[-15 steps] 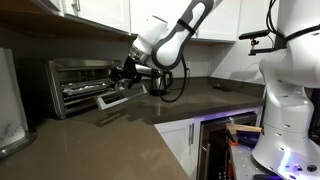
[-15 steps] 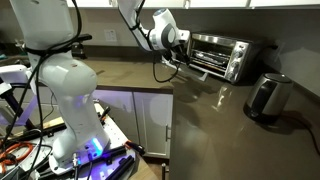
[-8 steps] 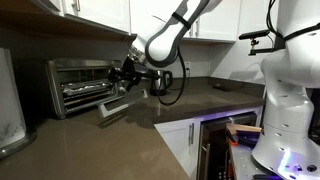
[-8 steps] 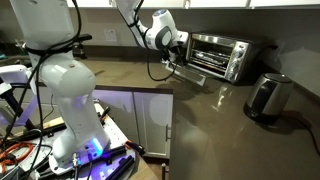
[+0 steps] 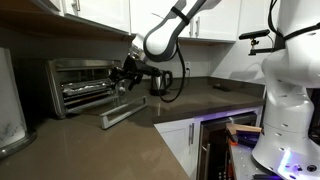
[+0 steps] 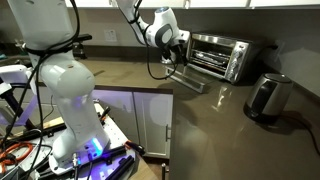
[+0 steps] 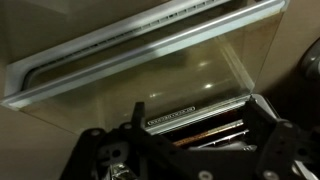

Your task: Open the mini oven door

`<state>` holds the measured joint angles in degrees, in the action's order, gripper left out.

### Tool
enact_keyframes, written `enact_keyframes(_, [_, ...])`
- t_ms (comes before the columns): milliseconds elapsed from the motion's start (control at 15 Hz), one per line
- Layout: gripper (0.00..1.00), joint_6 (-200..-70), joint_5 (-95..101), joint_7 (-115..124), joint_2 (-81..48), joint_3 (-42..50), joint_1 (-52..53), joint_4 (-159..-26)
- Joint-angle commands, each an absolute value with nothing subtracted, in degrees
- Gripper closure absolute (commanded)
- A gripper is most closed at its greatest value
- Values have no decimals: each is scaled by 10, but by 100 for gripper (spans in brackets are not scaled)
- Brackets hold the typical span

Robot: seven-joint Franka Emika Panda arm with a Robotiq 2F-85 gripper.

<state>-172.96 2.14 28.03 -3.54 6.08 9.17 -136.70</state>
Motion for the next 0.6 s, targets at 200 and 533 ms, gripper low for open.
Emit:
enact_keyframes(200, [0, -1579, 140, 298, 71, 71, 95, -1379])
enact_keyframes(533, [0, -1560, 127, 281, 122, -8, 46, -1385])
